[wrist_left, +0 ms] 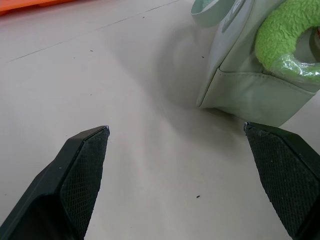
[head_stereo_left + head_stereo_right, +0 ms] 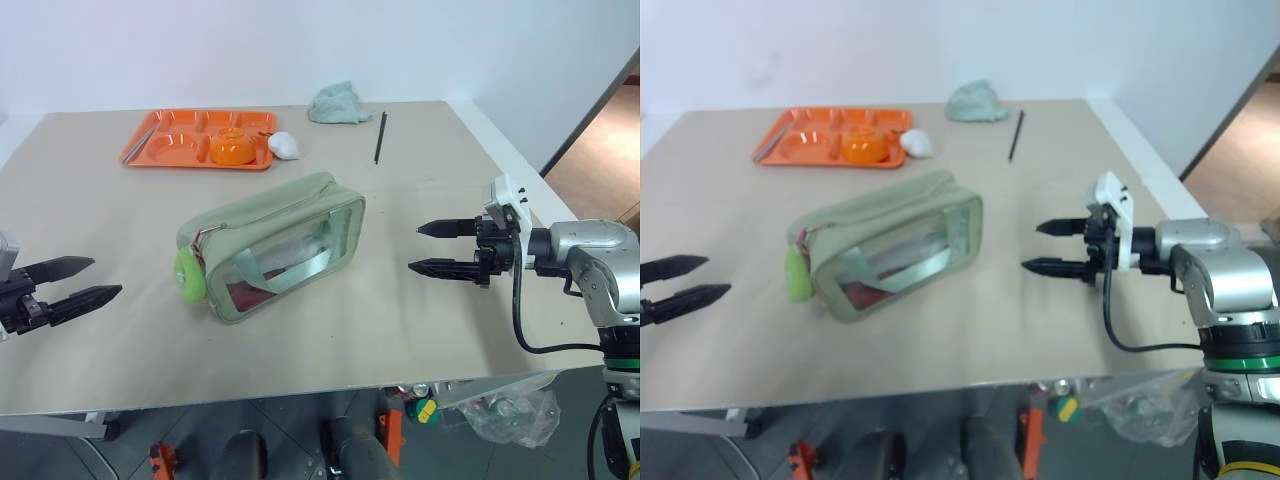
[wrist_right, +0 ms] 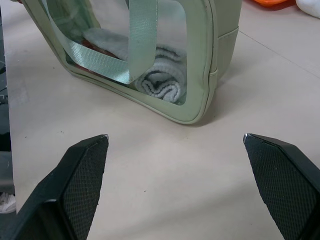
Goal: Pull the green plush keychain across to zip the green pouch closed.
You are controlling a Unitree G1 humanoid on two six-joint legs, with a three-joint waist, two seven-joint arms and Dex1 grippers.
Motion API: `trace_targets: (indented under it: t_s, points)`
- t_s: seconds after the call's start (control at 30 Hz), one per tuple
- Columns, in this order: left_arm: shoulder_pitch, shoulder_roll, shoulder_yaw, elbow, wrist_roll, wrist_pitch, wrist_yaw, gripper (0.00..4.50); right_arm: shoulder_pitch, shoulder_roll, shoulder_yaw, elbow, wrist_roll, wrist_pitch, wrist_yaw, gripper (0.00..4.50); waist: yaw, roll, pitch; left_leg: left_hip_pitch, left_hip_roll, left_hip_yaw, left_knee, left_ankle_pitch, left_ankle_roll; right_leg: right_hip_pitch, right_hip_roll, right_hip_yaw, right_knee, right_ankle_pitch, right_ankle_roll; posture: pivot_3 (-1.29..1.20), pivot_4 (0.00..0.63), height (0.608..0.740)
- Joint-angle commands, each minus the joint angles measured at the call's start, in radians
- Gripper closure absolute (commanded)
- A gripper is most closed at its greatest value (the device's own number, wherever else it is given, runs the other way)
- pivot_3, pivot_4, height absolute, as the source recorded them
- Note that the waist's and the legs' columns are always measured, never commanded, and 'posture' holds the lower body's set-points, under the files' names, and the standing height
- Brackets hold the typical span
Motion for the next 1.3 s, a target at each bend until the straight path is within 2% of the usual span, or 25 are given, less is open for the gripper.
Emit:
trace_targets:
  t_s: [0.03,0.17,0.3,0.47,0.6,0.73,0.93,1.3]
  points:
    - [-0.022,0.003,0.010,-0.011,-0.011,0.010,0.011,0.02,-0.030,-0.005,-0.006,-0.003,-0.021,-0.036,-0.007,0.00,0.000,0.000,0.000,0.000,0.000,0.000,0.000,0.000,0.000,0.000,0.000,0.000,0.000,0.000,0.000,0.00,0.150,0.740]
    - [-0.086,-0.005,0.004,-0.021,-0.041,0.032,0.035,0.02,-0.094,0.014,0.032,0.052,-0.092,-0.096,-0.043,0.00,0.000,0.000,0.000,0.000,0.000,0.000,0.001,0.000,0.000,0.000,0.000,0.000,0.000,0.001,0.000,0.00,0.150,0.740]
    - [-0.292,-0.006,0.007,-0.012,-0.168,0.118,0.084,0.02,-0.267,0.066,0.055,0.180,-0.171,-0.171,-0.110,0.00,0.000,-0.001,0.001,-0.001,-0.001,0.001,0.002,0.001,0.000,-0.001,0.001,0.000,0.001,0.003,0.000,0.00,0.150,0.740]
    - [-0.417,0.015,-0.046,-0.072,-0.228,0.176,0.079,0.02,-0.406,0.095,0.066,0.209,-0.166,-0.214,-0.044,0.00,-0.001,-0.001,0.001,-0.001,-0.001,0.002,0.001,0.000,0.000,-0.001,0.001,0.001,0.001,0.002,0.001,0.00,0.150,0.740]
    - [-0.497,0.021,-0.107,-0.146,-0.274,0.211,0.070,0.02,-0.508,0.141,0.108,0.172,-0.130,-0.216,0.080,0.00,-0.001,-0.001,0.001,-0.004,0.000,0.002,0.001,-0.001,0.000,-0.005,0.001,0.001,0.001,0.002,0.000,0.00,0.150,0.740]
    - [-0.527,0.000,-0.143,-0.196,-0.297,0.218,0.068,0.02,-0.527,0.184,0.210,0.107,-0.151,-0.269,0.209,0.00,0.000,-0.001,0.001,-0.005,0.000,0.001,0.001,-0.002,0.000,-0.006,0.002,0.001,0.001,0.005,-0.005,0.00,0.150,0.740]
    - [-0.485,-0.028,-0.161,-0.251,-0.296,0.210,0.083,0.02,-0.554,0.237,0.300,0.121,-0.204,-0.348,0.278,0.00,0.000,-0.001,0.001,-0.005,0.000,0.003,0.002,-0.001,-0.001,-0.006,0.001,0.001,0.002,0.004,-0.004,0.00,0.150,0.740]
    - [-0.454,-0.055,-0.156,-0.282,-0.316,0.207,0.116,0.02,-0.598,0.321,0.367,0.218,-0.272,-0.482,0.303,0.00,0.000,-0.001,0.001,-0.004,0.002,0.002,0.003,-0.001,-0.002,-0.006,0.003,-0.001,0.003,0.005,-0.004,0.00,0.150,0.740]
